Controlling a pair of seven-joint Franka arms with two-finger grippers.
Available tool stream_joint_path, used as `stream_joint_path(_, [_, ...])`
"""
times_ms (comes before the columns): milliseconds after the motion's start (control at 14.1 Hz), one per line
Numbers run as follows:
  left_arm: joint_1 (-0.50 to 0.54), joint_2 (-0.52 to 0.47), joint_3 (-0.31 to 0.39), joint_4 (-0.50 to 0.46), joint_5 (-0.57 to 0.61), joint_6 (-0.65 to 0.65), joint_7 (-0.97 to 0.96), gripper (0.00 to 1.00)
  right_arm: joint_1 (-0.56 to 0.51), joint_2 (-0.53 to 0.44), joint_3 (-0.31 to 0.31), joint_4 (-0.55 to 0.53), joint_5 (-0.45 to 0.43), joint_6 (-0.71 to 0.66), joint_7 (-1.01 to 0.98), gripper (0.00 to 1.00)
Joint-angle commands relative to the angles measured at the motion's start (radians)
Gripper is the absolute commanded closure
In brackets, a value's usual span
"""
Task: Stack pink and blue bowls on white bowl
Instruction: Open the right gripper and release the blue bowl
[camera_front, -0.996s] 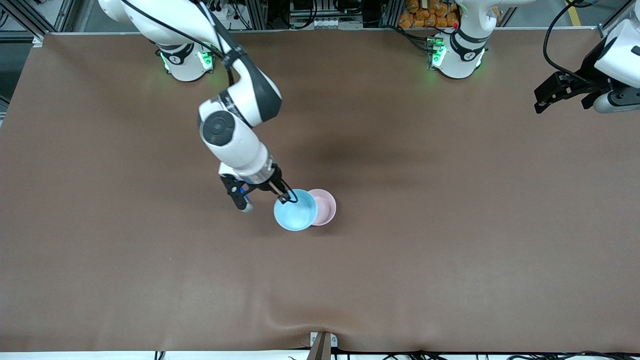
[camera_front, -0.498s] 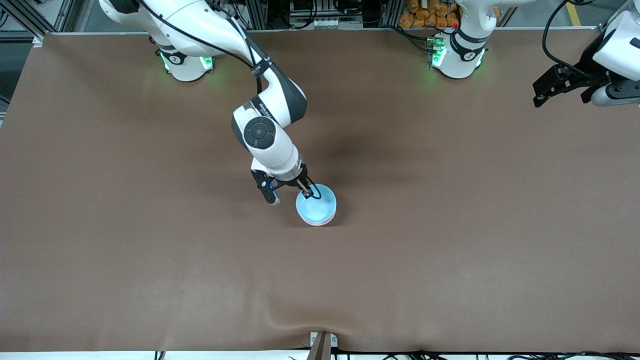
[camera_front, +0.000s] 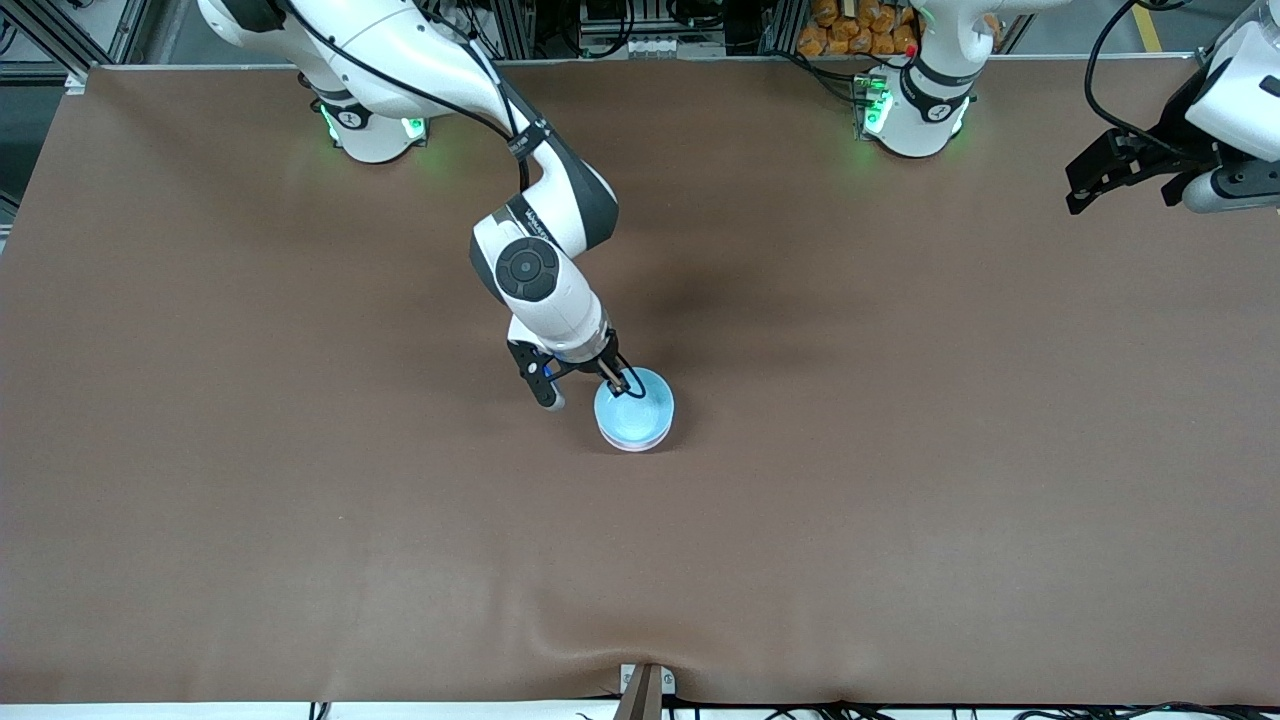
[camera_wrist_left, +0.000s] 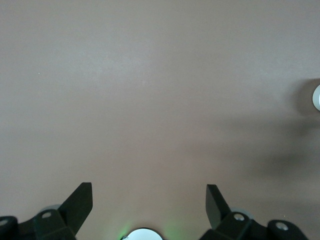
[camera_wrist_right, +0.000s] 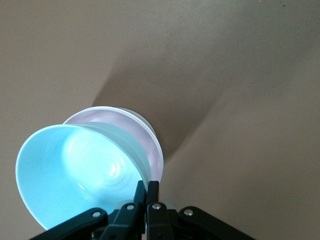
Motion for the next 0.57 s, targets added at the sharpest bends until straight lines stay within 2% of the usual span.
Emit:
stream_joint_path(0, [0.004, -0.005, 0.001, -0.001, -0.021, -0.011, 0.019, 0.00, 0.015, 0.015, -0.013, 0.015, 0.011, 0.007, 0.015, 1.00])
stream_joint_path(71, [0.004, -0.005, 0.003, -0.001, -0.020, -0.011, 0.022, 0.00, 0.015, 0.018, -0.014, 0.015, 0.004, 0.006, 0.015, 1.00])
stream_joint_path(142, [0.006, -0.005, 0.001, -0.001, -0.020, -0.011, 0.024, 0.00, 0.012, 0.017, -0.014, 0.015, 0.000, -0.002, 0.014, 0.73])
stream_joint_path(213, [0.006, -0.005, 0.003, -0.004, -0.020, -0.011, 0.024, 0.00, 0.010, 0.015, -0.017, 0.016, -0.003, -0.002, 0.011, 0.09])
stream_joint_path(285, [0.007, -0.005, 0.001, -0.004, -0.020, -0.011, 0.024, 0.00, 0.010, 0.009, -0.020, 0.018, -0.010, -0.002, 0.012, 0.00])
stream_joint_path(498, [0.009, -0.005, 0.003, -0.004, -0.020, -0.008, 0.024, 0.00, -0.016, -0.038, -0.029, 0.027, -0.100, -0.029, 0.003, 0.00])
